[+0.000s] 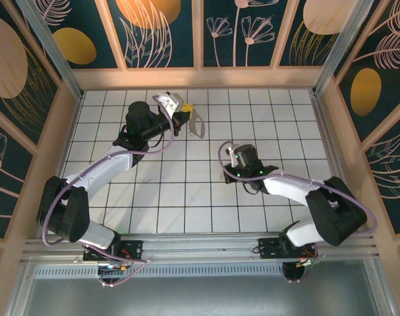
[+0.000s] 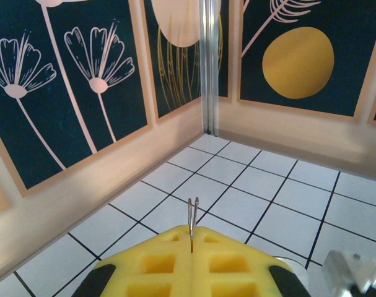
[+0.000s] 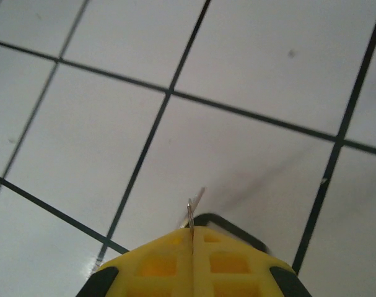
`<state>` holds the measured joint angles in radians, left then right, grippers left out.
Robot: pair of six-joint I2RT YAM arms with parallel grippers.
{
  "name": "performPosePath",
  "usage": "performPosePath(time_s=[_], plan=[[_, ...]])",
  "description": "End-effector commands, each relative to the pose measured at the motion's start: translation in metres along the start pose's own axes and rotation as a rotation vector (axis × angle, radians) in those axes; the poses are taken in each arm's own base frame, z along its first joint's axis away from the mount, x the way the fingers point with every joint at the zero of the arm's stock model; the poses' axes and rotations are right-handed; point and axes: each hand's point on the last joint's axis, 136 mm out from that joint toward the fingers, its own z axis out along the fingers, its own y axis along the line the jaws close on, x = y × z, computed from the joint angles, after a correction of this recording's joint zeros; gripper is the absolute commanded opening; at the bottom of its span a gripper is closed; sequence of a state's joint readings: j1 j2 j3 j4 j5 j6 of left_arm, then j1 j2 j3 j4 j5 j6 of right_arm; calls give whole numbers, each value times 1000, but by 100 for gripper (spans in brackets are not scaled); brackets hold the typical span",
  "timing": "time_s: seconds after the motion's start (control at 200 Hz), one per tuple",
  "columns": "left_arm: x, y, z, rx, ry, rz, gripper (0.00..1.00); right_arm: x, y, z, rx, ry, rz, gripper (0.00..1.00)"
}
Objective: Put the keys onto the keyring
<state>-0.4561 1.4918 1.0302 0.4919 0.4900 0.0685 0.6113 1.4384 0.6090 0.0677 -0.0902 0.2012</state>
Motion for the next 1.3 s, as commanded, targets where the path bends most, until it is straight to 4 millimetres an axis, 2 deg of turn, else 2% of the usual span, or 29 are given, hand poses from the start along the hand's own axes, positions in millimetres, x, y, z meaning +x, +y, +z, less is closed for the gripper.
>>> performPosePath(time_s=[0.0, 0.255, 0.45, 0.566, 0.676, 0.761, 0.781, 0.871, 1.096, 1.291], plan=[[-20, 3, 1, 6, -63, 19, 0, 1, -1, 11, 1, 6, 35, 0], [-20, 3, 2, 7, -65, 20, 0, 9, 4, 29, -44, 32, 58, 0], [-18, 4, 2, 3, -64, 19, 0, 7, 10, 29, -72, 31, 61, 0], [-19, 4, 3, 7, -64, 17, 0, -2, 12, 19, -99, 6, 76, 28], [-19, 3, 3, 10, -66, 16, 0, -16, 11, 2, -138, -51, 108, 35], [-19, 3, 2, 14, -65, 16, 0, -24, 20, -13, -191, -92, 102, 41], [-19, 2, 2, 15, -64, 15, 0, -28, 11, -16, -181, -108, 119, 43], [-18, 2, 2, 14, -62, 14, 0, -31, 9, -22, -179, -125, 102, 48], [-19, 2, 3, 18, -65, 9, 0, -20, 3, -7, -151, -68, 89, 50], [-21, 3, 3, 17, -67, 9, 0, -12, 2, 10, -144, -27, 93, 45]])
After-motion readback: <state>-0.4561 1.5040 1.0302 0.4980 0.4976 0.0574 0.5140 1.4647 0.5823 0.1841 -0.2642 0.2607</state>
